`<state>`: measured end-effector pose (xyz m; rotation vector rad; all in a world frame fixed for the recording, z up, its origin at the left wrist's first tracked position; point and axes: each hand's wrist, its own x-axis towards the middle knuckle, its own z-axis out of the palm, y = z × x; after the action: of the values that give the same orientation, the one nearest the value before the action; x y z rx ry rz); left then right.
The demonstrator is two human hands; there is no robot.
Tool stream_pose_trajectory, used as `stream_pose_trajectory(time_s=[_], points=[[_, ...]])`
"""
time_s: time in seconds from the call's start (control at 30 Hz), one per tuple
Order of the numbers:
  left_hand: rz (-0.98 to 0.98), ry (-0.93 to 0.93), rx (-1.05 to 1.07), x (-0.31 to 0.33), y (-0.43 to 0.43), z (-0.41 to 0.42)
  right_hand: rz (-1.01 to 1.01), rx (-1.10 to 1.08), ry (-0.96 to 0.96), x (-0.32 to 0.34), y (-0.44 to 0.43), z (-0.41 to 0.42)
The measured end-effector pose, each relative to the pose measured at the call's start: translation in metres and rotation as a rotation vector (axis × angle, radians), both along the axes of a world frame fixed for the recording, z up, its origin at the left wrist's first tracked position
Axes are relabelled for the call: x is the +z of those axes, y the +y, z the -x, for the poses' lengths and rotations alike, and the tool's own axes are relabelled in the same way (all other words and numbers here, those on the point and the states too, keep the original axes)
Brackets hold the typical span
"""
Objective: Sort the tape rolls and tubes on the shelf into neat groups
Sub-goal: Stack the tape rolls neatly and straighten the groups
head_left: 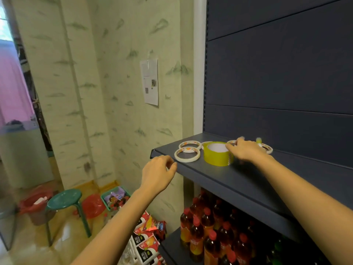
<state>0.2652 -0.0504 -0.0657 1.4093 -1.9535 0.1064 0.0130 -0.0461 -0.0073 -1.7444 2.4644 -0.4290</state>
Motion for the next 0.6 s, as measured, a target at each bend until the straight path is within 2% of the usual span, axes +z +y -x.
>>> stream_pose_trajectory(time_s=[0.1, 0.23, 0.33, 0.37, 0.47, 0.6], points=[[-0.018, 0.019, 0.009, 0.007, -0.035, 0.001, -0.085, -0.03, 0.034, -0.002, -0.03, 0.002], [-0.057, 0.02, 0.001, 0.006, -0.073, 0.004, -0.145, -0.051, -0.134, -0.005, -0.057, 0.014], [-0.109, -0.011, -0.02, 0.007, -0.098, 0.011, -0.091, -0.054, -0.03, -0.007, -0.065, 0.029], [-0.139, -0.045, -0.008, 0.009, -0.107, 0.014, -0.07, -0.05, 0.012, -0.006, -0.063, 0.036], [-0.268, -0.226, 0.016, 0.013, -0.131, 0.02, -0.021, -0.08, -0.024, 0.003, -0.051, 0.051], [-0.432, -0.441, -0.082, 0.017, -0.158, 0.025, 0.024, -0.184, -0.003, 0.013, -0.032, 0.064]])
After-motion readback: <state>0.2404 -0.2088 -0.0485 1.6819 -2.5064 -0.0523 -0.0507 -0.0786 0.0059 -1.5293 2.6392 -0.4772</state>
